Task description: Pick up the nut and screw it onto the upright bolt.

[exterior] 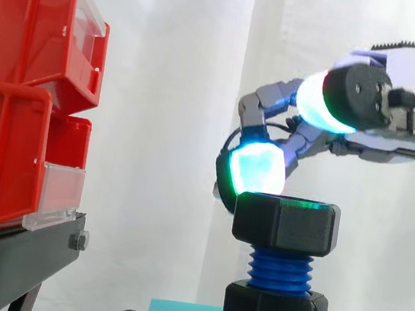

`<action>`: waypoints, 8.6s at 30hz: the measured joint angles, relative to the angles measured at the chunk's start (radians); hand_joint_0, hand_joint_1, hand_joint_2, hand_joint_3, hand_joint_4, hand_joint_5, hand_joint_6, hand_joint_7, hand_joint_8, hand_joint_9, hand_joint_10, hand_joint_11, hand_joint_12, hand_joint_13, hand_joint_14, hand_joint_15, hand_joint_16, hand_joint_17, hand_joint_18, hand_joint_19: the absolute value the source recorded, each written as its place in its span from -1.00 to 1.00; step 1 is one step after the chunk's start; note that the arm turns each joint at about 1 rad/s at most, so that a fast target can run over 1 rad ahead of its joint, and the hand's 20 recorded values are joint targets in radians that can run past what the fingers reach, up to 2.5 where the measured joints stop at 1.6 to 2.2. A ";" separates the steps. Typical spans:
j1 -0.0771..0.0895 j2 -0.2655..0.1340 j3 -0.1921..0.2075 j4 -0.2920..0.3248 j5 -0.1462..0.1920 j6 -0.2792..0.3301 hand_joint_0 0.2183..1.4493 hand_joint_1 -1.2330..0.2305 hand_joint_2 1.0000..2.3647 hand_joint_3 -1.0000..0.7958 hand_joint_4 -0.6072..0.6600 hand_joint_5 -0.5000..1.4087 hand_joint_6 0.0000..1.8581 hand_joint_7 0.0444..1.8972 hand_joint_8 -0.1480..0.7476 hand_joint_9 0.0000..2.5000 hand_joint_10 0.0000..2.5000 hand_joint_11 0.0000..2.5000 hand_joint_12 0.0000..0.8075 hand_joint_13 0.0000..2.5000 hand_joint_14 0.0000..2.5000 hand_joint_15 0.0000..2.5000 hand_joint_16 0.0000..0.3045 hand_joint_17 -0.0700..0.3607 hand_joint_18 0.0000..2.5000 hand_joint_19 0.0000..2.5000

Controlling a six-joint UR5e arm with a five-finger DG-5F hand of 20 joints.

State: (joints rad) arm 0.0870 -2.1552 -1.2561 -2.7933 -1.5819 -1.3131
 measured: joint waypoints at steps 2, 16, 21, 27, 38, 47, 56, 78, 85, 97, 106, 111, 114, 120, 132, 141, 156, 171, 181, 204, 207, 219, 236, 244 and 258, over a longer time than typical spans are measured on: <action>-0.006 0.000 0.008 -0.003 -0.010 0.000 -0.51 0.52 -1.00 -0.44 0.36 -0.51 -0.46 0.24 -0.03 -0.27 -1.00 -1.00 -0.43 -0.49 -1.00 -1.00 -0.86 -0.45 -0.73 -1.00; -0.016 -0.004 0.017 0.087 -0.049 -0.007 -0.54 0.60 -1.00 -0.44 0.29 -0.59 -0.46 -0.30 -0.16 -0.46 -1.00 -1.00 -0.31 -0.68 -1.00 -1.00 -0.79 -0.34 -0.88 -1.00; 0.005 -0.004 0.016 0.100 -0.038 -0.014 -0.54 0.62 -1.00 -0.44 0.30 -0.58 -0.46 -0.30 -0.16 -0.49 -1.00 -1.00 -0.29 -0.71 -1.00 -1.00 -0.78 -0.33 -0.90 -1.00; 0.031 -0.004 0.014 0.065 -0.023 -0.016 -0.54 0.64 -1.00 -0.44 0.30 -0.58 -0.46 -0.29 -0.17 -0.50 -1.00 -1.00 -0.28 -0.71 -1.00 -1.00 -0.77 -0.32 -0.91 -1.00; 0.059 -0.004 -0.020 0.069 -0.013 -0.010 -0.54 0.63 -1.00 -0.44 0.30 -0.58 -0.46 -0.24 -0.15 -0.52 -1.00 -1.00 -0.26 -0.72 -1.00 -1.00 -0.77 -0.31 -0.93 -1.00; 0.068 -0.005 -0.044 0.076 -0.013 -0.009 -0.54 0.61 -1.00 -0.44 0.34 -0.56 -0.46 -0.09 -0.12 -0.53 -1.00 -1.00 -0.25 -0.72 -1.00 -1.00 -0.77 -0.31 -0.93 -1.00; 0.072 -0.004 -0.056 0.085 -0.013 -0.009 -0.53 0.57 -1.00 -0.44 0.35 -0.55 -0.46 0.08 -0.11 -0.54 -1.00 -1.00 -0.25 -0.72 -1.00 -1.00 -0.77 -0.31 -0.93 -1.00; 0.051 -0.004 -0.057 0.098 -0.019 -0.012 -0.52 0.51 -1.00 -0.44 0.29 -0.54 -0.46 0.38 -0.07 -0.52 -1.00 -1.00 -0.27 -0.68 -1.00 -1.00 -0.79 -0.34 -0.89 -1.00; 0.044 -0.005 -0.057 0.098 -0.021 -0.012 -0.51 0.49 -1.00 -0.44 0.31 -0.53 -0.46 0.40 -0.07 -0.51 -1.00 -1.00 -0.28 -0.67 -1.00 -1.00 -0.79 -0.34 -0.88 -1.00; 0.028 -0.004 -0.057 0.098 -0.033 -0.012 -0.50 0.43 -1.00 -0.44 0.33 -0.52 -0.46 0.46 -0.02 -0.44 -1.00 -1.00 -0.31 -0.60 -1.00 -1.00 -0.81 -0.36 -0.83 -1.00; 0.009 -0.004 -0.057 0.093 -0.053 -0.012 -0.49 0.38 -1.00 -0.44 0.31 -0.50 -0.46 0.50 0.00 -0.37 -1.00 -1.00 -0.35 -0.55 -1.00 -1.00 -0.82 -0.39 -0.78 -1.00; -0.007 -0.004 -0.056 0.084 -0.066 -0.012 -0.48 0.37 -1.00 -0.44 0.32 -0.49 -0.46 0.53 0.00 -0.33 -1.00 -1.00 -0.38 -0.53 -1.00 -1.00 -0.83 -0.41 -0.76 -1.00; -0.017 -0.004 -0.057 0.079 -0.075 -0.014 -0.48 0.36 -1.00 -0.44 0.29 -0.48 -0.46 0.57 0.00 -0.29 -1.00 -1.00 -0.40 -0.51 -1.00 -1.00 -0.84 -0.43 -0.73 -1.00; -0.035 -0.004 -0.057 0.075 -0.093 -0.024 -0.47 0.42 -1.00 -0.44 0.23 -0.45 -0.43 0.51 -0.02 -0.21 -1.00 -1.00 -0.44 -0.47 -1.00 -1.00 -0.85 -0.44 -0.70 -1.00; -0.053 -0.003 -0.042 0.082 -0.133 -0.032 -0.50 0.57 -1.00 -0.44 0.38 -0.55 -0.46 -0.02 -0.06 -0.26 -1.00 -1.00 -0.39 -0.50 -1.00 -1.00 -0.84 -0.41 -0.73 -1.00; -0.043 -0.036 -0.033 0.184 -0.142 -0.022 -0.51 0.62 -1.00 -0.44 0.26 -0.63 -0.46 -0.35 -0.15 -0.41 -1.00 -1.00 -0.32 -0.60 -1.00 -1.00 -0.80 -0.35 -0.81 -1.00; 0.005 -0.060 -0.034 0.169 -0.103 0.012 -0.51 0.62 -1.00 -0.44 0.29 -0.60 -0.46 -0.19 -0.11 -0.46 -1.00 -1.00 -0.29 -0.63 -1.00 -1.00 -0.79 -0.34 -0.84 -1.00; 0.034 -0.060 -0.034 0.140 -0.097 0.012 -0.50 0.58 -1.00 -0.44 0.36 -0.57 -0.46 0.01 -0.09 -0.45 -1.00 -1.00 -0.30 -0.63 -1.00 -1.00 -0.79 -0.35 -0.84 -1.00; 0.037 -0.060 -0.034 0.139 -0.099 0.015 -0.49 0.54 -1.00 -0.44 0.36 -0.55 -0.46 0.17 -0.07 -0.44 -1.00 -1.00 -0.31 -0.61 -1.00 -1.00 -0.80 -0.36 -0.82 -1.00; -0.012 -0.060 -0.033 0.140 -0.131 0.029 -0.48 0.50 -1.00 -0.44 0.31 -0.50 -0.46 0.47 -0.04 -0.38 -1.00 -1.00 -0.37 -0.55 -1.00 -1.00 -0.83 -0.40 -0.78 -1.00; -0.019 -0.060 -0.034 0.140 -0.139 0.029 -0.48 0.49 -1.00 -0.44 0.29 -0.48 -0.46 0.50 -0.03 -0.35 -1.00 -1.00 -0.39 -0.53 -1.00 -1.00 -0.84 -0.41 -0.76 -1.00; -0.033 -0.060 -0.034 0.139 -0.155 0.028 -0.48 0.46 -1.00 -0.44 0.30 -0.42 -0.46 0.53 -0.06 -0.20 -1.00 -1.00 -0.46 -0.45 -1.00 -1.00 -0.86 -0.46 -0.68 -1.00; -0.059 -0.059 -0.004 0.137 -0.192 0.036 -0.50 0.48 -1.00 -0.44 0.37 -0.50 -0.46 0.22 -0.07 -0.23 -1.00 -1.00 -0.40 -0.44 -1.00 -1.00 -0.81 -0.37 -0.63 -1.00; -0.070 -0.059 0.017 0.136 -0.204 0.036 -0.52 0.48 -1.00 -0.44 0.39 -0.56 -0.46 -0.01 -0.09 -0.32 -1.00 -1.00 -0.35 -0.48 -1.00 -1.00 -0.78 -0.33 -0.67 -1.00; -0.029 -0.060 0.018 0.104 -0.165 0.035 -0.53 0.51 -1.00 -0.44 0.34 -0.61 -0.46 -0.32 -0.15 -0.48 -1.00 -1.00 -0.30 -0.60 -1.00 -1.00 -0.76 -0.29 -0.76 -1.00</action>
State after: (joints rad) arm 0.0578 -2.2155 -1.2386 -2.6889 -1.7469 -1.2778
